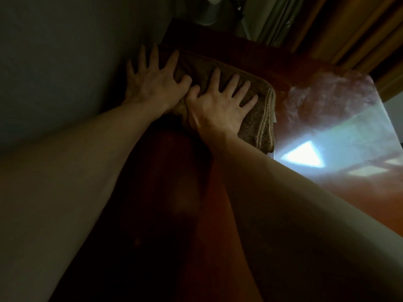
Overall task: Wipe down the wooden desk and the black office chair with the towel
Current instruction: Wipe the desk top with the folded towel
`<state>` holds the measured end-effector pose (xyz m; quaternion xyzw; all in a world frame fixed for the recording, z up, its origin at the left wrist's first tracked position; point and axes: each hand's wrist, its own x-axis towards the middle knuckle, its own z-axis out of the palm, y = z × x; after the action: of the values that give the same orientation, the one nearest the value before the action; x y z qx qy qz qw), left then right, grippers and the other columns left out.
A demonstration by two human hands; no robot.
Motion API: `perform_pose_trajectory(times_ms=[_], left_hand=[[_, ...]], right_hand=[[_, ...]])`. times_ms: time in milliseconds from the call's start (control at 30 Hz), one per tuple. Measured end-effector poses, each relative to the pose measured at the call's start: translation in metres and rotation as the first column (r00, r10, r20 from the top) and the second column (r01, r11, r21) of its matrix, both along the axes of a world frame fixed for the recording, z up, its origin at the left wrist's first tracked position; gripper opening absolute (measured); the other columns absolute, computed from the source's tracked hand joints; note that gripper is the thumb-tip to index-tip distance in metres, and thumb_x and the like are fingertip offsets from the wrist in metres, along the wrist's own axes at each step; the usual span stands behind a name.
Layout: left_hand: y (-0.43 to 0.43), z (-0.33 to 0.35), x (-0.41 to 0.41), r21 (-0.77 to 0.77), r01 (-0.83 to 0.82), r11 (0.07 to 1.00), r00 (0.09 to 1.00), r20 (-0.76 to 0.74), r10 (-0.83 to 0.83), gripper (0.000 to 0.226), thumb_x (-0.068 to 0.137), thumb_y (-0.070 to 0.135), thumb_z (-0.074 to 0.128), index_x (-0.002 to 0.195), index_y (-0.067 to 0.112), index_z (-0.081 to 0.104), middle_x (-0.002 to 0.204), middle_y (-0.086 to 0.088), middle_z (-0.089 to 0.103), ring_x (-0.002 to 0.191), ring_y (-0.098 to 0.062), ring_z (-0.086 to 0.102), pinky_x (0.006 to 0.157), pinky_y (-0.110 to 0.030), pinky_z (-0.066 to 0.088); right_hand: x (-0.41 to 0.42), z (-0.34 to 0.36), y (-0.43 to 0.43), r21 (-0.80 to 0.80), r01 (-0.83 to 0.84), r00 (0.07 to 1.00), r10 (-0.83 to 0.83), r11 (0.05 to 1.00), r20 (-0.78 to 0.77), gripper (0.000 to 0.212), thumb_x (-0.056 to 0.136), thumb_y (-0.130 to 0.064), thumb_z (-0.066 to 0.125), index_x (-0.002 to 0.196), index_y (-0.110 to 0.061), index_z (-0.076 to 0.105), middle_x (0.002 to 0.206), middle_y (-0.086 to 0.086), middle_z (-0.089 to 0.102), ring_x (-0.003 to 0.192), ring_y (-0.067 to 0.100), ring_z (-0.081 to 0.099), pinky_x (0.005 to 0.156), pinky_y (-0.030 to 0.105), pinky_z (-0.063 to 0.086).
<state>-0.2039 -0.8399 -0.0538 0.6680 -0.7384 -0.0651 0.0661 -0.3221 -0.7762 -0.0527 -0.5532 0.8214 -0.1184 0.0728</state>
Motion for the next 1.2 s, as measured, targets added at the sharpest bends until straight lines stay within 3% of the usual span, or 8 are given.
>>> perform_pose_trajectory(times_ms=[467, 633, 767, 1067, 1200], left_hand=[[0.009, 0.001, 0.002, -0.001, 0.004, 1.0, 1.0, -0.021, -0.004, 0.072, 0.099, 0.065, 0.023, 0.163, 0.037, 0.007, 0.172, -0.01, 0.0, 0.158, -0.03, -0.005, 0.126, -0.055, 0.005], [0.014, -0.004, 0.003, -0.21, 0.057, 0.976, 0.998, 0.021, -0.054, 0.078, 0.097, 0.062, 0.021, 0.164, 0.027, 0.005, 0.171, -0.014, 0.003, 0.158, -0.031, -0.003, 0.124, -0.057, 0.001], [0.021, -0.004, 0.007, -0.018, 0.156, 0.988, 0.988, 0.011, -0.155, 0.069, 0.1, 0.062, 0.019, 0.163, 0.036, 0.006, 0.173, -0.005, 0.001, 0.158, -0.026, -0.004, 0.126, -0.057, 0.002], [0.139, 0.001, 0.028, -0.02, 0.167, 0.986, 0.984, 0.06, -0.166, 0.078, 0.094, 0.066, 0.01, 0.164, 0.032, 0.005, 0.172, -0.009, 0.003, 0.158, -0.028, -0.001, 0.126, -0.057, 0.001], [0.194, 0.005, 0.033, 0.015, 0.232, 0.973, 0.968, 0.094, -0.232, 0.087, 0.091, 0.067, 0.006, 0.164, 0.021, 0.001, 0.172, -0.009, 0.002, 0.159, -0.026, -0.002, 0.126, -0.054, -0.005]], right_hand=[[0.0, 0.004, 0.007, -0.006, -0.017, 1.0, 0.017, 1.0, 0.021, 0.071, 0.1, -0.057, 0.025, 0.163, -0.026, 0.01, 0.17, 0.017, 0.002, 0.155, 0.038, -0.011, 0.12, 0.063, -0.012], [0.001, 0.003, 0.009, -0.011, -0.017, 1.0, 0.017, 1.0, 0.004, 0.071, 0.101, -0.058, 0.023, 0.163, -0.027, 0.009, 0.17, 0.016, 0.001, 0.155, 0.037, -0.012, 0.12, 0.063, -0.01], [0.001, 0.004, 0.026, -0.009, -0.034, 0.999, 0.034, 0.999, 0.0, 0.072, 0.1, -0.059, 0.023, 0.163, -0.028, 0.009, 0.17, 0.013, 0.0, 0.156, 0.034, -0.012, 0.121, 0.062, -0.01], [0.005, 0.001, 0.131, 0.001, -0.076, 0.997, 0.076, 0.997, -0.023, 0.077, 0.096, -0.067, 0.021, 0.163, -0.031, 0.007, 0.171, 0.011, 0.0, 0.156, 0.031, -0.013, 0.121, 0.061, -0.01], [0.014, 0.001, 0.192, 0.018, -0.031, 0.999, 0.031, 0.999, -0.025, 0.078, 0.095, -0.068, 0.016, 0.163, -0.033, 0.004, 0.171, 0.009, -0.002, 0.156, 0.03, -0.015, 0.121, 0.06, -0.011]])
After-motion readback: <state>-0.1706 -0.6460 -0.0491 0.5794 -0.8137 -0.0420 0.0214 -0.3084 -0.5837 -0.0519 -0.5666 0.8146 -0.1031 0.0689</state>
